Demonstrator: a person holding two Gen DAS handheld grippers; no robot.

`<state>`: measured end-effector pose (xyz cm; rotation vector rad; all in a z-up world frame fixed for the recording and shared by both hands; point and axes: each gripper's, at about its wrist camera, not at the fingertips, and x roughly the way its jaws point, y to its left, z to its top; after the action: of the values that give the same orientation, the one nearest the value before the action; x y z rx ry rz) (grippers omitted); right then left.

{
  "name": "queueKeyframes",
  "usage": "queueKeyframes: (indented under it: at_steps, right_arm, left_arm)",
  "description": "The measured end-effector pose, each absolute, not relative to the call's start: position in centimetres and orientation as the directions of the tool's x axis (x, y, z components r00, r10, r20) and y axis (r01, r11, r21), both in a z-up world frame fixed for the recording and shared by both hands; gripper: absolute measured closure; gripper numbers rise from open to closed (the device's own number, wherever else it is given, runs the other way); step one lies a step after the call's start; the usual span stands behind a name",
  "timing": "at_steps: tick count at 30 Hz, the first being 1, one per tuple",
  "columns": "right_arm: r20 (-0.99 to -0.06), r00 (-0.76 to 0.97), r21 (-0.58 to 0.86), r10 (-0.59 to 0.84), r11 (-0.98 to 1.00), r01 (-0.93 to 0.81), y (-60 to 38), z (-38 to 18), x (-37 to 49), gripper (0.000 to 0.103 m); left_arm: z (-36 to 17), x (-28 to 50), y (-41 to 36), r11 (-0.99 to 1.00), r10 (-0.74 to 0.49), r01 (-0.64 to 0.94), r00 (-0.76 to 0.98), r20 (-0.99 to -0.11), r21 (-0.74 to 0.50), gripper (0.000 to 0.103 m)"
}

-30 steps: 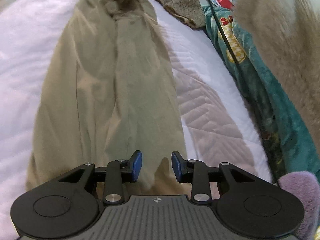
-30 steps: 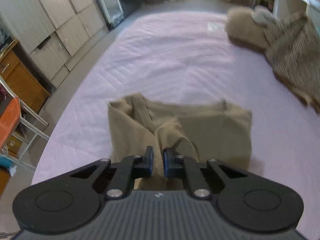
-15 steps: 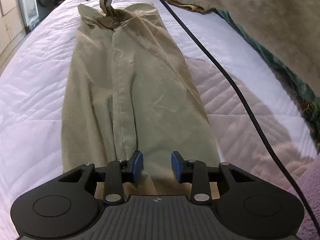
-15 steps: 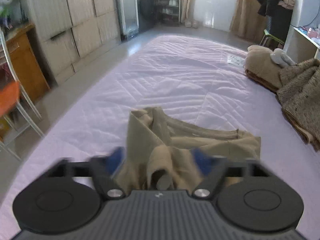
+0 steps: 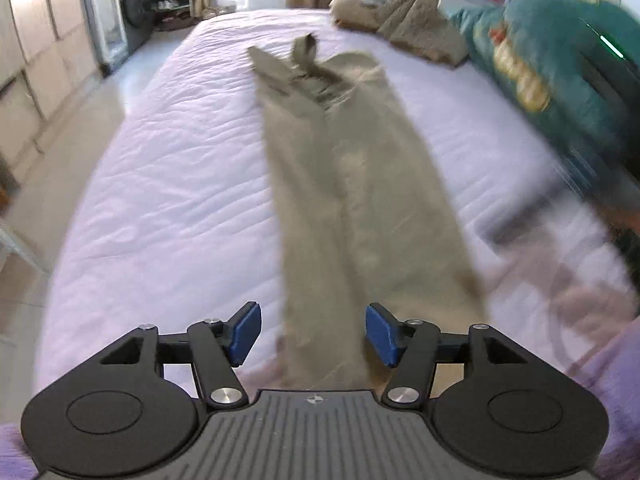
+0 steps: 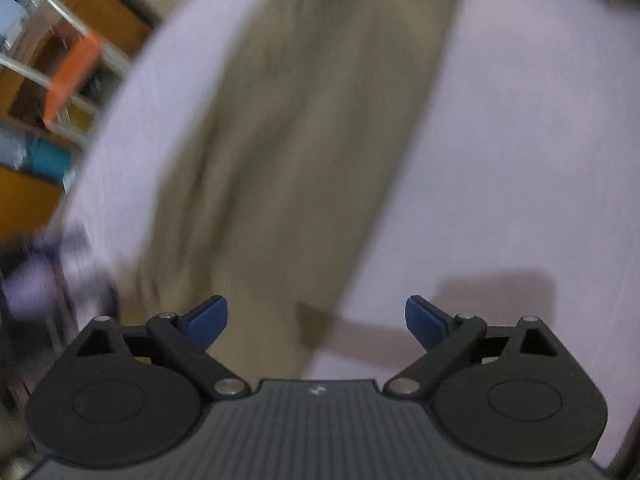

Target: Fold clothes

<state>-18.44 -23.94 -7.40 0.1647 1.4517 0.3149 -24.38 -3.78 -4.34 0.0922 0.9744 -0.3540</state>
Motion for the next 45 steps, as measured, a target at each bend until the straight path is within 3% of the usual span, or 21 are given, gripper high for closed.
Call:
queueKeyframes:
  at_steps: [3, 8, 10, 12, 15, 18, 19, 20, 21, 22, 23, 27, 28, 30, 33, 37, 39, 42, 45]
  right_arm:
    - [-0.955, 0.021, 0.294, 0.296, 0.954, -0.067, -23.0, -10.9, -22.0, 0.007]
    - [-0.946, 0.057, 0.319, 0.319, 0.948, -0.008, -20.8, -12.4, -23.5, 0.006]
    - [-0.946, 0.066, 0.318, 0.318, 0.948, -0.013, -20.0, -12.6, -23.7, 0.0]
    - [-0.953, 0.068, 0.295, 0.296, 0.955, -0.032, -19.3, -12.7, -23.8, 0.0]
    - [-0.964, 0.073, 0.251, 0.254, 0.967, -0.049, -18.4, -12.9, -23.8, 0.0]
    - [-0.969, 0.083, 0.226, 0.231, 0.972, -0.069, -17.5, -12.6, -24.0, 0.002]
    - [-0.97, 0.087, 0.218, 0.226, 0.971, -0.096, -17.0, -12.4, -24.1, 0.007]
    - [-0.97, 0.09, 0.213, 0.224, 0.969, -0.124, -16.5, -12.2, -24.2, 0.024]
    - [-0.966, 0.087, 0.23, 0.244, 0.962, -0.151, -16.1, -11.6, -24.5, 0.071]
    - [-0.961, 0.083, 0.246, 0.264, 0.953, -0.177, -15.8, -11.0, -24.8, 0.082]
    - [-0.956, 0.078, 0.263, 0.283, 0.943, -0.204, -15.5, -10.4, -25.1, 0.083]
    - [-0.958, -0.01, 0.283, 0.288, 0.932, -0.228, -16.2, -10.2, -24.6, 0.08]
    - [-0.954, -0.064, 0.299, 0.292, 0.929, -0.22, -16.5, -10.4, -24.0, 0.072]
    - [-0.945, -0.136, 0.321, 0.298, 0.925, -0.202, -17.3, -10.1, -22.7, 0.043]
    - [-0.942, -0.019, 0.33, 0.334, 0.919, -0.216, -18.3, -5.7, -21.2, 0.025]
    - [-0.886, 0.228, 0.372, 0.404, 0.912, -0.174, -21.8, 0.0, -15.2, 0.017]
    - [-0.823, 0.395, 0.372, 0.408, 0.913, -0.167, -23.1, 1.5, -10.6, 0.015]
    - [-0.77, 0.528, 0.389, 0.357, 0.92, -0.055, -24.4, 0.9, -3.8, 0.015]
    - [-0.679, 0.587, 0.508, 0.441, 0.859, -0.059, -24.6, -0.7, 1.1, 0.015]
  left_arm:
    - [-5.7, -24.1, -3.9, 0.933, -0.247, 0.352, 0.468, -0.848, -0.078, 0.042]
    - [-8.0, -23.7, -4.0, 0.922, -0.236, 0.38, 0.398, -0.886, -0.075, 0.042]
    - [-8.9, -23.6, -4.0, 0.917, -0.231, 0.391, 0.37, -0.9, -0.074, 0.041]
    - [-9.9, -23.4, -4.1, 0.912, -0.224, 0.403, 0.341, -0.913, -0.074, 0.03]
    - [-11.0, -23.2, -4.2, 0.907, -0.216, 0.415, 0.303, -0.928, -0.075, 0.024]
    - [-11.0, -23.2, -4.7, 0.898, -0.238, 0.431, 0.304, -0.923, -0.089, 0.025]
    - [-10.9, -23.4, -4.6, 0.895, -0.248, 0.435, 0.305, -0.92, -0.097, 0.027]
    - [-10.6, -23.7, -4.5, 0.891, -0.27, 0.438, 0.302, -0.914, -0.118, 0.039]
    - [-10.3, -23.9, -4.1, 0.885, -0.308, 0.435, 0.286, -0.907, -0.164, 0.061]
    - [-9.9, -24.1, -3.6, 0.877, -0.351, 0.428, 0.264, -0.898, -0.217, 0.068]
    - [-9.4, -24.4, -3.2, 0.872, -0.372, 0.428, 0.26, -0.891, -0.239, 0.075]
    - [-8.7, -25.0, -1.5, 0.855, -0.346, 0.467, 0.186, -0.92, -0.227, 0.078]
    - [-8.6, -24.7, -0.9, 0.855, -0.346, 0.459, 0.159, -0.925, -0.241, 0.077]
    - [-7.3, -23.9, 0.2, 0.864, -0.334, 0.447, 0.162, -0.928, -0.233, 0.069]
    - [-3.8, -22.4, 0.9, 0.867, -0.306, 0.47, 0.236, -0.922, -0.167, 0.052]
    - [1.1, -19.0, 0.6, 0.875, -0.349, 0.461, 0.388, -0.853, -0.148, 0.044]
    - [2.1, -16.8, -0.6, 0.868, -0.432, 0.441, 0.444, -0.785, -0.229, 0.039]
    - [-0.1, -14.7, -4.4, 0.838, -0.524, 0.426, 0.453, -0.721, -0.341, 0.039]
    - [-5.4, -13.9, -8.0, 0.855, -0.492, 0.393, 0.404, -0.771, -0.339, 0.039]
